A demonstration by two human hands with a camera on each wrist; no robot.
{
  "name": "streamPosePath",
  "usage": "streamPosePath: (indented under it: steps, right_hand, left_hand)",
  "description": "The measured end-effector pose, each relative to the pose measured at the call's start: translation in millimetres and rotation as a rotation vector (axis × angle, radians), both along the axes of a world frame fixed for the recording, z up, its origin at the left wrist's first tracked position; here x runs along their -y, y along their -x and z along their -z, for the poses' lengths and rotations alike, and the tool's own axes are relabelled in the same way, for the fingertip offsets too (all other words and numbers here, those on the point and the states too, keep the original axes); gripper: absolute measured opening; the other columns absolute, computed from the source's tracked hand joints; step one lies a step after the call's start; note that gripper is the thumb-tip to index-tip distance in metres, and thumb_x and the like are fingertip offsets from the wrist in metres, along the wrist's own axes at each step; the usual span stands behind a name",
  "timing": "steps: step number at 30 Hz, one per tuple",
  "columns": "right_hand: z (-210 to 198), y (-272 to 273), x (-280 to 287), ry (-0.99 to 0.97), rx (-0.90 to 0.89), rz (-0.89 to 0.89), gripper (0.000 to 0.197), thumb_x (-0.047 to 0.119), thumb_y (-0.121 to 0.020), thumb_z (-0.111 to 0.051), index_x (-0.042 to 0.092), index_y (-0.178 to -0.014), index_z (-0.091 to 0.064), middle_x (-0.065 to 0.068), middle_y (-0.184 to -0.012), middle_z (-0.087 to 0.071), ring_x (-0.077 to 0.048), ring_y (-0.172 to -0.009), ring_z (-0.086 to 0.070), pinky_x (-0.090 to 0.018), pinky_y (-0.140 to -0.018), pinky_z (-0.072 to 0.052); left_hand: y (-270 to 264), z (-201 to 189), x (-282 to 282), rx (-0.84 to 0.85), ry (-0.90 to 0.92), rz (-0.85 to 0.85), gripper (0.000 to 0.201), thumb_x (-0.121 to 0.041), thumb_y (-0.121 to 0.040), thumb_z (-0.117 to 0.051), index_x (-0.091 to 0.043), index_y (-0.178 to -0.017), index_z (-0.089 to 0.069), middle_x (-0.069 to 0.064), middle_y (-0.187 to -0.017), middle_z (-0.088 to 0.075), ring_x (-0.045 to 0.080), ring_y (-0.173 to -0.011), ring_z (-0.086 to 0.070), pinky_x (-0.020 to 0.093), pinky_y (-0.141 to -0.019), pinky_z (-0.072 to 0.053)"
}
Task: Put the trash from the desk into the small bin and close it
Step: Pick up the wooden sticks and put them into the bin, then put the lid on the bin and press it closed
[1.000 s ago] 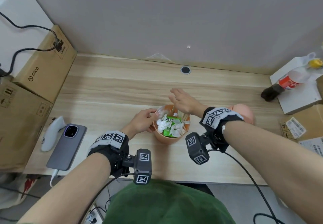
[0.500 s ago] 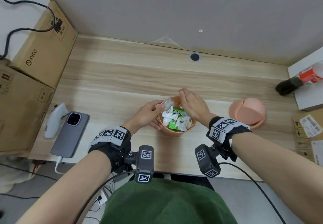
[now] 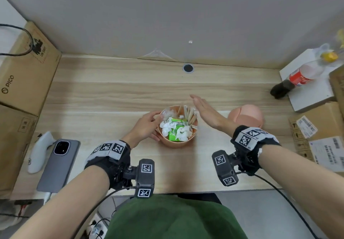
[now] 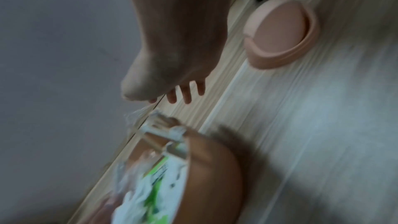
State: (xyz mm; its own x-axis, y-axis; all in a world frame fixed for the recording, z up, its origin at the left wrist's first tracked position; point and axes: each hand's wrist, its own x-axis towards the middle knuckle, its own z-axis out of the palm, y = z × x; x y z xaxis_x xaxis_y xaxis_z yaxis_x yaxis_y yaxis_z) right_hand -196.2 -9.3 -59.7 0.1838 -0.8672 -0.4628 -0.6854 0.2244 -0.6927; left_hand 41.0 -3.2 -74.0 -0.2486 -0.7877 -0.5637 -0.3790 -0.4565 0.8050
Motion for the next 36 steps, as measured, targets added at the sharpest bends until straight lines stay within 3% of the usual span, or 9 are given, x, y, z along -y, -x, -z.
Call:
streamPosePath:
  steps: [3,7,10,15,20,24,29,34,36]
  right_hand:
    - [12.2,54.2,-8.2,0.067,-0.289,0.163,0.046,0.037,-0.101,-0.030,0.020,-0.143,-0.037,-0.007,-0.151,-0.031,-0.023,-0.142,-0.023,-0.035,-0.115,-0.016]
    - [29.9,116.4,-33.2,-0.025,-0.598,0.397,0.061,0.025,-0.087,-0.054,0.021,-0.144,-0.030,-0.019,-0.152,-0.019,-0.037,-0.142,-0.014,-0.052,-0.113,-0.021]
    - [35.1,141.0,-42.5,-0.105,-0.513,0.470,0.074,0.020,-0.083,-0.061,0.023,-0.145,-0.021,-0.016,-0.152,-0.012,-0.038,-0.141,-0.013,-0.051,-0.112,-0.019]
    - [38.7,156.1,-26.6,-0.124,-0.467,0.467,0.079,0.017,-0.069,-0.077,0.016,-0.134,-0.033,-0.014,-0.140,-0.035,-0.034,-0.131,-0.034,-0.042,-0.108,-0.028]
    - [54.8,139.9,-15.7,-0.203,-0.323,0.430,0.105,0.029,-0.060,-0.087,0.017,-0.141,-0.022,-0.019,-0.138,-0.041,-0.037,-0.125,-0.042,-0.043,-0.102,-0.039]
    - [59.9,132.9,-8.7,-0.130,-0.326,0.457,0.099,0.030,-0.061,-0.087,0.010,-0.136,-0.026,-0.019,-0.136,-0.040,-0.038,-0.126,-0.041,-0.043,-0.101,-0.039]
    - [49.1,142.1,-6.3,-0.124,-0.283,0.523,0.079,0.020,-0.072,-0.080,0.006,-0.132,-0.031,-0.019,-0.132,-0.048,-0.035,-0.122,-0.046,-0.031,-0.083,-0.037]
    - [31.6,152.7,-10.3,-0.105,-0.238,0.586,0.082,0.020,-0.072,-0.077,0.012,-0.140,-0.031,-0.012,-0.134,-0.050,-0.032,-0.125,-0.046,-0.035,-0.093,-0.040]
    - [23.9,151.5,-13.9,-0.121,-0.161,0.602,0.082,0.021,-0.069,-0.077,0.013,-0.139,-0.035,-0.007,-0.126,-0.053,-0.026,-0.119,-0.049,-0.037,-0.085,-0.047]
  left_hand:
    - [13.9,1.9,9.9,0.059,0.040,-0.002,0.040,-0.041,-0.099,-0.050,-0.023,-0.135,-0.054,0.013,-0.098,-0.064,0.025,-0.068,-0.071,0.040,-0.066,-0.063]
    - [28.2,3.1,20.9,0.115,0.089,0.011,0.034,-0.036,-0.100,-0.049,-0.024,-0.131,-0.057,0.007,-0.086,-0.066,0.018,-0.067,-0.066,0.029,-0.060,-0.060]
    - [37.3,5.0,29.0,0.152,0.105,0.015,0.028,-0.035,-0.100,-0.049,-0.025,-0.124,-0.059,0.002,-0.073,-0.061,0.015,-0.063,-0.060,0.029,-0.058,-0.054]
    - [51.1,13.5,44.0,0.246,0.144,0.000,0.025,-0.034,-0.097,-0.052,-0.023,-0.117,-0.063,-0.002,-0.066,-0.058,0.013,-0.054,-0.056,0.025,-0.051,-0.048]
    - [62.5,17.8,56.2,0.301,0.145,0.016,0.022,-0.022,-0.090,-0.057,-0.027,-0.109,-0.065,-0.003,-0.060,-0.051,0.018,-0.057,-0.053,0.027,-0.054,-0.044]
    - [68.1,21.9,61.7,0.307,0.110,0.023,0.020,-0.018,-0.085,-0.059,-0.031,-0.100,-0.065,-0.004,-0.071,-0.064,0.021,-0.066,-0.057,0.028,-0.058,-0.042]
    - [74.1,22.1,62.5,0.344,0.106,0.019,0.023,-0.018,-0.080,-0.059,-0.032,-0.096,-0.066,0.000,-0.082,-0.073,0.027,-0.079,-0.068,0.042,-0.068,-0.055]
    - [76.0,21.3,55.5,0.323,0.118,0.017,0.031,-0.015,-0.084,-0.054,-0.027,-0.111,-0.062,0.005,-0.087,-0.070,0.027,-0.068,-0.064,0.030,-0.051,-0.049]
    - [74.4,21.5,50.3,0.294,0.116,-0.015,0.033,-0.010,-0.087,-0.050,-0.022,-0.116,-0.058,0.008,-0.090,-0.068,0.027,-0.063,-0.062,0.030,-0.047,-0.050]
